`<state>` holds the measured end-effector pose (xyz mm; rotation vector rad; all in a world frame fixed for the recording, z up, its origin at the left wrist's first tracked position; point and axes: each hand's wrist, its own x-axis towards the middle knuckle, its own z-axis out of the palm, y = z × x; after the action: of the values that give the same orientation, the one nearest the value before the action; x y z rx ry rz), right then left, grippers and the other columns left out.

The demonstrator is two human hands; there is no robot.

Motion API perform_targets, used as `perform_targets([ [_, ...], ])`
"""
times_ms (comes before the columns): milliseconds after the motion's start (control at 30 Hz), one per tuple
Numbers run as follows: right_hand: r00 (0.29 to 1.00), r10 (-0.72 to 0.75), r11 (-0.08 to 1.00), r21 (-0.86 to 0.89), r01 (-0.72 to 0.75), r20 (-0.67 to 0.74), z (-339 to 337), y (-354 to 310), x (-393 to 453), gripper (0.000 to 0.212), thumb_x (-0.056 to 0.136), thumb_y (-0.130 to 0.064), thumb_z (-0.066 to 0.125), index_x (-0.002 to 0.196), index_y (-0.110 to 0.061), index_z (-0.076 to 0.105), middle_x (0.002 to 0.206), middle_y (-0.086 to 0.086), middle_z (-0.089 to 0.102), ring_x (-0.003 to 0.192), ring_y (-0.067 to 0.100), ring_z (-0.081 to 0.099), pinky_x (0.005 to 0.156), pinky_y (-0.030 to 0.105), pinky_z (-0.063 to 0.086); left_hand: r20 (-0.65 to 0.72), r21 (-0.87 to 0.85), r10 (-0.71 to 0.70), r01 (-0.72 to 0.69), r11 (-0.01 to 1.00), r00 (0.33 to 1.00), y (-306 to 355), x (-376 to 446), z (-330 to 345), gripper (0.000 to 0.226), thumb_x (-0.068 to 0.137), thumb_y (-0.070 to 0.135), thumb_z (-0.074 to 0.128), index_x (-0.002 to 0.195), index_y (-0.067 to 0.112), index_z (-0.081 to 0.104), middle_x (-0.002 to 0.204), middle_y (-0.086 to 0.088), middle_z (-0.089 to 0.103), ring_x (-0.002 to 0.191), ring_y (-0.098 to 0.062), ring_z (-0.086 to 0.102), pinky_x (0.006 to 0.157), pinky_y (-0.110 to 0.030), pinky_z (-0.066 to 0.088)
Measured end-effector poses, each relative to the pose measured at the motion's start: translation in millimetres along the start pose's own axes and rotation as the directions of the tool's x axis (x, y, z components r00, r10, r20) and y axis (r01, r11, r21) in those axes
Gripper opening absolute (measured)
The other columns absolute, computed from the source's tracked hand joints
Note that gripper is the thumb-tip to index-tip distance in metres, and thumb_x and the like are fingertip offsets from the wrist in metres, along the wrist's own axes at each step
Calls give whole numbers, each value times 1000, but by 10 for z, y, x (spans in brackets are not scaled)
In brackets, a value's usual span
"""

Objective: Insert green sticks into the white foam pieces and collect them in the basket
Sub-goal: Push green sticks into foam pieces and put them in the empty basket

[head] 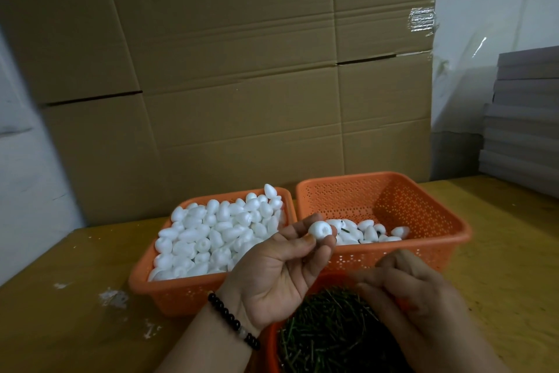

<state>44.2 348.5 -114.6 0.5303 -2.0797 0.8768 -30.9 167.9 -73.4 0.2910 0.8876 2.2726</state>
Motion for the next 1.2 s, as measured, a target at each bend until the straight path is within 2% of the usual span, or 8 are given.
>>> perform_targets([
  [67, 997, 28, 999, 23, -26, -76, -13, -16, 21, 19, 83, -34, 59, 90, -25, 75, 83, -12, 62, 76, -4, 60, 66, 7, 45, -15, 75, -4, 5, 997, 1000, -35, 1, -4, 23, 75, -8, 64, 96, -1, 70, 97, -23, 67, 74, -27, 71, 58, -31, 60],
  [233, 972, 122, 986, 138, -95, -202, -20, -2, -2, 19, 82, -23, 63, 98, -25, 71, 93, -17, 68, 84, 3, 67, 66, 30, 57, -21, 188, -27, 31, 982, 999, -126, 21, 2, 34, 69, -4, 72, 102, 0, 64, 91, -20, 65, 73, -25, 68, 60, -31, 60],
  [367, 968, 119, 990, 98, -100, -221, -13, -40, 11, 22, 80, -23, 66, 101, -26, 69, 97, -17, 68, 87, -5, 66, 72, 14, 53, -8, 225, -35, 36, 974, 999, -161, 19, 11, 33, 69, -5, 71, 100, -1, 61, 84, -19, 65, 73, -24, 68, 62, -30, 59],
  [667, 935, 273, 950, 217, -225, -226, -11, -51, 9, 21, 68, -20, 71, 86, -30, 73, 83, -16, 72, 77, -1, 68, 67, 21, 56, 1, 221, -20, 19, 975, 1000, -163, 15, -7, 42, 63, -10, 71, 103, 0, 59, 87, -21, 66, 73, -27, 69, 58, -29, 58],
  [833, 922, 349, 906, 312, -287, -166, -14, -49, 2, 18, 68, -26, 71, 83, -36, 71, 79, -11, 72, 69, 3, 68, 60, 13, 52, 10, 196, -16, 14, 981, 1000, -164, 15, -2, 37, 63, -8, 72, 98, 0, 65, 89, -21, 66, 73, -26, 70, 57, -29, 58],
  [1000, 914, 372, 883, 364, -296, -162, 1, -49, -27, 21, 74, -49, 67, 84, -31, 68, 79, 0, 72, 67, 19, 68, 60, 41, 56, 2, 134, -50, 49, 990, 999, -155, 25, -23, 36, 69, -2, 71, 105, -1, 69, 99, -20, 65, 72, -24, 69, 55, -27, 57],
  [1100, 912, 341, 895, 377, -239, -229, 56, -22, -49, 16, 76, -17, 80, 75, -24, 65, 88, -4, 73, 73, 16, 70, 62, 42, 57, -3, 82, -64, 64, 995, 998, -145, 32, -41, 40, 72, -1, 69, 112, -4, 65, 106, -21, 65, 73, -23, 68, 54, -26, 57],
  [1200, 894, 346, 867, 462, -188, -286, 103, -23, -64, 18, 65, -3, 68, 71, -18, 60, 86, 0, 73, 76, 21, 73, 62, 46, 59, -9, 77, -81, 82, 994, 997, -156, 35, -42, 40, 68, 1, 71, 109, -1, 67, 103, -17, 64, 70, -21, 67, 52, -25, 56],
])
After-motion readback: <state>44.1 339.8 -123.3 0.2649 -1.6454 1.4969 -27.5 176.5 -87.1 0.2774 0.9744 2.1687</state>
